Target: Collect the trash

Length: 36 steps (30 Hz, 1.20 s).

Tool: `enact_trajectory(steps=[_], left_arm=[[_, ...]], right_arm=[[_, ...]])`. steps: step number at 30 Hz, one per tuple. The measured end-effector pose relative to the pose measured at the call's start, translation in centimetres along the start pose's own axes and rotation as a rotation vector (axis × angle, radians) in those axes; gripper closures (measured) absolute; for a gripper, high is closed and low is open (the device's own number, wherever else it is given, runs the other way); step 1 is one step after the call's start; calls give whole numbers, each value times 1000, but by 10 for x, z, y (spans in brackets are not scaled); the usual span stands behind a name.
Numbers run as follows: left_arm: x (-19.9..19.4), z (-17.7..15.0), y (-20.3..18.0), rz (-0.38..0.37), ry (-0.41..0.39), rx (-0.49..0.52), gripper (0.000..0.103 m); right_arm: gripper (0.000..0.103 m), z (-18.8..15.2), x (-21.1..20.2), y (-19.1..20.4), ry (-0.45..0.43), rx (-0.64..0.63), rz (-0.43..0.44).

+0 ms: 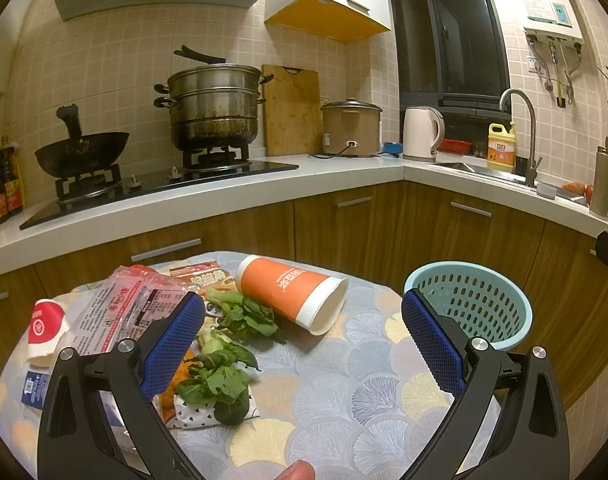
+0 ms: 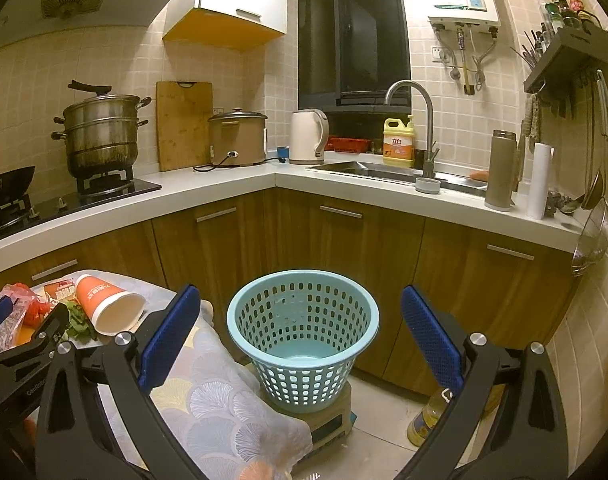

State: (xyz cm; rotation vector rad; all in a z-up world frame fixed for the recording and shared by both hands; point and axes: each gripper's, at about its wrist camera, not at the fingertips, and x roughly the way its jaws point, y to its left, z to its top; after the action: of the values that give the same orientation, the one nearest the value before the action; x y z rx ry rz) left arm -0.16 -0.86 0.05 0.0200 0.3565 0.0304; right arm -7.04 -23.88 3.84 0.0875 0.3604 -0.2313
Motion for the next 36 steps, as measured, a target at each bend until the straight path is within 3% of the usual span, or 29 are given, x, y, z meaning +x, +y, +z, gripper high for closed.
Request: enact_trajectory(steps=[36], left_arm=[[-1, 1, -2, -12, -1, -1, 7]], right_arm=[[8, -5, 2, 6, 9, -20, 11]])
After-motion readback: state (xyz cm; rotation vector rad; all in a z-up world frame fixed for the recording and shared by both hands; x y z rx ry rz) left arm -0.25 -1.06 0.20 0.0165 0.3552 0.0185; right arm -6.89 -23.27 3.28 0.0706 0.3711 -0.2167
